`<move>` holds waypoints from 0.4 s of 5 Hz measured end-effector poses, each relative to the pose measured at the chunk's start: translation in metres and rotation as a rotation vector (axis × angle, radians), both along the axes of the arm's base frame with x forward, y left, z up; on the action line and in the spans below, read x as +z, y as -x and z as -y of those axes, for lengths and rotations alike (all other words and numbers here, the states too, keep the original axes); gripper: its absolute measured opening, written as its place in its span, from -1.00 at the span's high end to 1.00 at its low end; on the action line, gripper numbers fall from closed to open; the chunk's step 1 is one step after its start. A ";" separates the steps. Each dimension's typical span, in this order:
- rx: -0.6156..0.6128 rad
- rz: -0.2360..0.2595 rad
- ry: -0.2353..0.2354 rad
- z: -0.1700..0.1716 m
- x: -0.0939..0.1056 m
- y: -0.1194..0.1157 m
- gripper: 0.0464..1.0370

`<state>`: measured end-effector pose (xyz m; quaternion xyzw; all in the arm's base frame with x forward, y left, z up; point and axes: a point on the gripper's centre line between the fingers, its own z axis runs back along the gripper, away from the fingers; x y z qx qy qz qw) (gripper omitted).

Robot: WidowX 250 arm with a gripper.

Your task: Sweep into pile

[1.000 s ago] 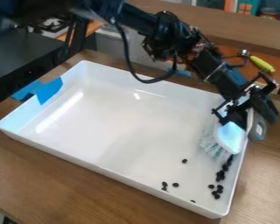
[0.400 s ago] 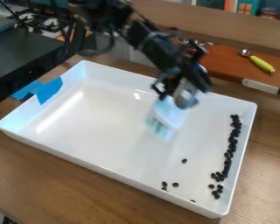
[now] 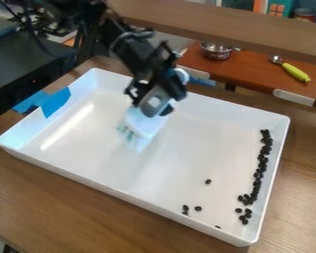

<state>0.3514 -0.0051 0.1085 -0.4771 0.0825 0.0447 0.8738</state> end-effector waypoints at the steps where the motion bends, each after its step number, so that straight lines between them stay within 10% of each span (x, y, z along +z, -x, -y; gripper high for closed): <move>1: 0.001 -0.004 -0.036 -0.030 -0.005 0.008 0.15; 2: -0.004 -0.018 -0.065 -0.062 -0.017 0.015 0.15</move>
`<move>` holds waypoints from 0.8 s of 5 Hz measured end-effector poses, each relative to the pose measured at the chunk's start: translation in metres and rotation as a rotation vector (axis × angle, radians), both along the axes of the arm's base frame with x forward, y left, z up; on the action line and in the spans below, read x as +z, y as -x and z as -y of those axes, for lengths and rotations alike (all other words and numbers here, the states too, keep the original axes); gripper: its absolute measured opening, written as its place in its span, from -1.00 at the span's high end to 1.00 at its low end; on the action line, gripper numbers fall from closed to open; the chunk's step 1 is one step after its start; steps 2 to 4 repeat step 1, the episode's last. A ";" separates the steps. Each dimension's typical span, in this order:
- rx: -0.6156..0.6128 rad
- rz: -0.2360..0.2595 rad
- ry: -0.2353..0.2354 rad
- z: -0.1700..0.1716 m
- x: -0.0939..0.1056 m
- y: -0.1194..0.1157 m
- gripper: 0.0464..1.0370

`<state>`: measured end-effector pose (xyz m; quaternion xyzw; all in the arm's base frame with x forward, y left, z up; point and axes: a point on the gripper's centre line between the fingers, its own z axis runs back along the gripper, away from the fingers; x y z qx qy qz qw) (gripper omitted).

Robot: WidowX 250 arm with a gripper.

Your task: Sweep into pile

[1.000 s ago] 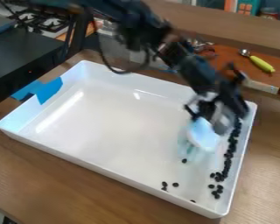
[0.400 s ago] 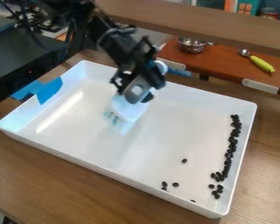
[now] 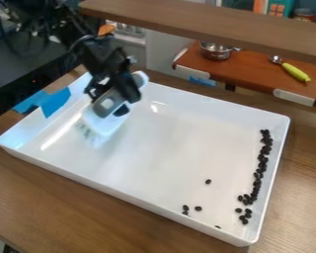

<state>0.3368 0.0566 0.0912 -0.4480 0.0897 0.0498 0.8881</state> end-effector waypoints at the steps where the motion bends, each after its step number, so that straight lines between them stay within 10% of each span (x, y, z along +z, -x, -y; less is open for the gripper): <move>1: 0.011 -0.012 -0.005 -0.027 -0.006 0.005 0.12; 4: 0.011 -0.012 -0.005 -0.027 -0.006 0.005 0.12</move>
